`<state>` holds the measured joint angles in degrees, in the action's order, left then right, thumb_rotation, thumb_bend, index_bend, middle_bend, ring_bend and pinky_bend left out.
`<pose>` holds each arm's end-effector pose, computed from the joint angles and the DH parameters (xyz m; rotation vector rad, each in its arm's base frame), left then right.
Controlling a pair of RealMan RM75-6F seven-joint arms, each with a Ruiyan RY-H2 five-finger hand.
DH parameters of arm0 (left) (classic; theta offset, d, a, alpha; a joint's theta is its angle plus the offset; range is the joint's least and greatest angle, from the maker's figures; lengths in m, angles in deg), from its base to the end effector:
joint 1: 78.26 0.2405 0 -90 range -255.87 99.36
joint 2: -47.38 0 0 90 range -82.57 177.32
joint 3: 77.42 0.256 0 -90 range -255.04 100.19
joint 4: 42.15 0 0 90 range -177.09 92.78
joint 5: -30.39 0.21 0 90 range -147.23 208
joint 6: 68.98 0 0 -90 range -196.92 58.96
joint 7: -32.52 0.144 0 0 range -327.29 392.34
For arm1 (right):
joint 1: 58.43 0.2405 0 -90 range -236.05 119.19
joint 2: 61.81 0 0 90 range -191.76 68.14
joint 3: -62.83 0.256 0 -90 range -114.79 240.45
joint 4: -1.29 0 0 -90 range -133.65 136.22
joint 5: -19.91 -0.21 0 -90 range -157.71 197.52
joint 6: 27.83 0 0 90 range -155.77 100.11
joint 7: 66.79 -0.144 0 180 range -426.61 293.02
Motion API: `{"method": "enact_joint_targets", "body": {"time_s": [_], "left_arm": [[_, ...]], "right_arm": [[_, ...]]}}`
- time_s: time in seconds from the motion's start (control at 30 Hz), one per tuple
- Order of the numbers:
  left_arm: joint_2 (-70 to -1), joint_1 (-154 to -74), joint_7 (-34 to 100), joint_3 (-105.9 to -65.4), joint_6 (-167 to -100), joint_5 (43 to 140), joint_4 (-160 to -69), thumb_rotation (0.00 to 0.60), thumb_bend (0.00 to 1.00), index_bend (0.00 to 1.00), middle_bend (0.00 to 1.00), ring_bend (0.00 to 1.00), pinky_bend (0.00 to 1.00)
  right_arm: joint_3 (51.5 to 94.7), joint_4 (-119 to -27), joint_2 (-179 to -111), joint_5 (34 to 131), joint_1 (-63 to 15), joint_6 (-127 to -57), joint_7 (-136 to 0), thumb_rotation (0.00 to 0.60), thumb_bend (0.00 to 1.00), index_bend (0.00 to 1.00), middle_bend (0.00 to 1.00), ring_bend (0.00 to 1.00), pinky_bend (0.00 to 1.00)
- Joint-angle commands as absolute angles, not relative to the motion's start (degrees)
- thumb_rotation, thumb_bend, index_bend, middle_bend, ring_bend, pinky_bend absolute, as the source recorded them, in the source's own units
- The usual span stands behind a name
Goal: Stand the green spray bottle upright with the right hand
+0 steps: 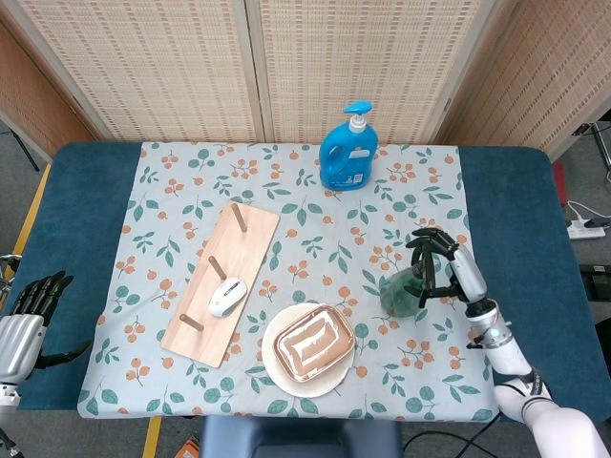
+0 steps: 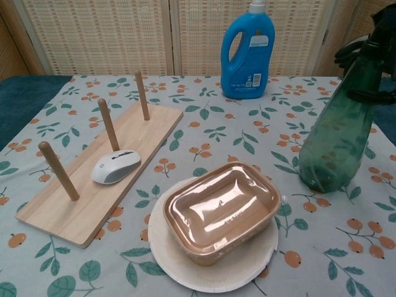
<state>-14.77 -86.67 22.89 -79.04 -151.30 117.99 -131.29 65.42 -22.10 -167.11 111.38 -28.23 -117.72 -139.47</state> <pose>-0.3143 0.1971 0.1655 -1.4452 -0.9667 -0.9766 -0.2805 -0.3342 0.0450 1.4591 -1.2464 1.8538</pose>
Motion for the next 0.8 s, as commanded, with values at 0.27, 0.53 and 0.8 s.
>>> {"method": "enact_joint_targets", "body": {"time_s": [0.27,0.53,0.8], "left_arm": [[-14.8,-86.7,22.9,-79.0,-151.3,118.0,-131.3,0.6,0.14,0.0,0.0,0.0,0.03],[-14.8,-86.7,22.9,-79.0,-151.3,118.0,-131.3,0.6,0.14,0.0,0.0,0.0,0.03],[-14.8,-86.7,22.9,-79.0,-151.3,118.0,-131.3,0.6,0.14,0.0,0.0,0.0,0.03]], "right_arm": [[64.6,-23.3,-165.8,112.0,-28.6,-116.6,-138.3,0.6,0.0,0.26,0.45,0.14,0.22],[64.4,-24.6,-164.8,112.3,-28.7,-117.0,-137.5,0.6,0.0,0.22,0.41,0.11,0.21],[63.4,-26.2,-163.1,113.2,-28.9,-116.4,-136.2,0.6,0.0,0.13,0.33,0.05,0.14]]}}
